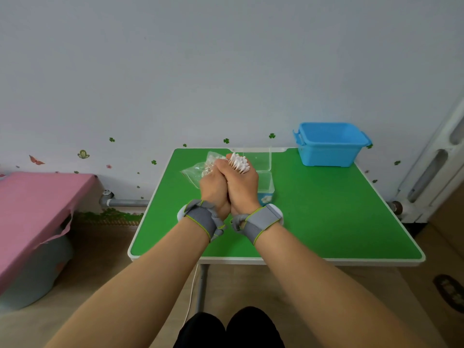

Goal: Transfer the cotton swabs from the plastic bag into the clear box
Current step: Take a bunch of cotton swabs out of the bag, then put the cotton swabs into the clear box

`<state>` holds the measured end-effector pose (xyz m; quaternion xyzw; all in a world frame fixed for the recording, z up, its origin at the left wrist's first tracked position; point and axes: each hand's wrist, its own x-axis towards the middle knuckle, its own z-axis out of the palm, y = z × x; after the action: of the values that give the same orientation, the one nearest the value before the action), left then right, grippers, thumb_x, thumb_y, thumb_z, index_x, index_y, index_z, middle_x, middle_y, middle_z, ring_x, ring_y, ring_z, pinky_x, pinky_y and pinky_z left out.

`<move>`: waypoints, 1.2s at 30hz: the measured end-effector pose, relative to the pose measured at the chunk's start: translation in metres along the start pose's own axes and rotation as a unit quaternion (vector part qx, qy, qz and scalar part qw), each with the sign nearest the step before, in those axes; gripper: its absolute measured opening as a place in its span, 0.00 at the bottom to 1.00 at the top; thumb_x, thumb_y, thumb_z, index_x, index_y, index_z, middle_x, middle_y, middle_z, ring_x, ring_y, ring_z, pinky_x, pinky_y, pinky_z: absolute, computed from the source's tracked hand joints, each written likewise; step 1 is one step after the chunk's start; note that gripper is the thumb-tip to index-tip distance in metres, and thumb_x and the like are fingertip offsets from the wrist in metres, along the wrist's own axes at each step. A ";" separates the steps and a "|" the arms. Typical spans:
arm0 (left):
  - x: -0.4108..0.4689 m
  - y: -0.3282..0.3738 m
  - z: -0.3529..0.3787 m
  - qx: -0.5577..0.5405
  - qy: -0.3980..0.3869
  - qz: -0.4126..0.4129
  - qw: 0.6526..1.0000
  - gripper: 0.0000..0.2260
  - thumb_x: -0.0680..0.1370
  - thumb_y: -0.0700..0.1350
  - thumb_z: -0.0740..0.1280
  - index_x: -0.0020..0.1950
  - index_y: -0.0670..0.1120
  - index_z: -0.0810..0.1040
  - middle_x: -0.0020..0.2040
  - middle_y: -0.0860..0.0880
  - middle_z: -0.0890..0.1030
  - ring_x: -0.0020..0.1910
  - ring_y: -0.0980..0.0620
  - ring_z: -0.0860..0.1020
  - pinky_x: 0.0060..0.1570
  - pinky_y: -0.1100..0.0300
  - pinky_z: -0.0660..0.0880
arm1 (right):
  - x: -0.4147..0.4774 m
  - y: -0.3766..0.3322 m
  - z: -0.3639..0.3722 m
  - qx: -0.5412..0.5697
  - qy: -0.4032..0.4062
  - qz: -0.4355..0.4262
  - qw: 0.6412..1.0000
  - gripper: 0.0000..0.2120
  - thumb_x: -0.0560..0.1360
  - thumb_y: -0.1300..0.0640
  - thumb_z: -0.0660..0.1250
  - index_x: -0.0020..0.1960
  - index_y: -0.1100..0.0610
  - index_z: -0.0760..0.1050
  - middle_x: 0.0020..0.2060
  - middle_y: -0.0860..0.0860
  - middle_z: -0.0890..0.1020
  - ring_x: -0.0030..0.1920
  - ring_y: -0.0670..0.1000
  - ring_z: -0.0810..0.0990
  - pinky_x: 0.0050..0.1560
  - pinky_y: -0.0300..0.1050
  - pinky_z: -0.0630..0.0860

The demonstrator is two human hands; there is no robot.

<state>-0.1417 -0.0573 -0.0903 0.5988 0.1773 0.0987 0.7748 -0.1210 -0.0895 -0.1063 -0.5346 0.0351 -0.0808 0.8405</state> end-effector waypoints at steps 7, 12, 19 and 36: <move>0.010 -0.005 0.020 0.098 0.038 0.094 0.990 0.14 0.81 0.47 0.56 0.45 0.44 0.79 0.47 0.40 0.82 0.47 0.44 0.79 0.47 0.50 0.77 | 0.016 -0.016 -0.012 0.051 0.011 0.004 0.999 0.03 0.74 0.68 0.66 0.45 0.67 0.78 0.37 0.55 0.83 0.37 0.50 0.80 0.40 0.43 0.78; 0.012 -0.014 0.026 0.214 0.012 0.146 0.966 0.16 0.81 0.47 0.53 0.43 0.40 0.75 0.46 0.37 0.79 0.47 0.37 0.78 0.50 0.40 0.74 | 0.035 -0.032 -0.029 0.052 0.036 -0.026 0.998 0.07 0.75 0.69 0.61 0.39 0.65 0.75 0.29 0.53 0.81 0.28 0.47 0.79 0.31 0.39 0.76; 0.010 -0.028 0.019 0.450 -0.034 0.270 0.851 0.08 0.77 0.40 0.60 0.47 0.43 0.79 0.48 0.47 0.81 0.45 0.46 0.78 0.44 0.56 0.74 | 0.059 -0.041 -0.058 0.034 0.090 -0.071 0.993 0.20 0.73 0.70 0.61 0.25 0.56 0.68 0.17 0.47 0.71 0.22 0.48 0.70 0.28 0.40 0.70; 0.008 -0.047 0.000 0.550 -0.100 0.394 0.730 0.05 0.76 0.43 0.66 0.47 0.43 0.80 0.47 0.48 0.78 0.40 0.46 0.78 0.35 0.53 0.76 | 0.064 -0.017 -0.102 -0.161 0.085 -0.032 0.983 0.15 0.74 0.66 0.62 0.30 0.56 0.68 0.18 0.45 0.70 0.17 0.41 0.66 0.22 0.32 0.65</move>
<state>-0.1374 -0.0672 -0.1366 0.9426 -0.1296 0.2204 0.2148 -0.0745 -0.1992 -0.1330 -0.6550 0.1015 -0.1463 0.7344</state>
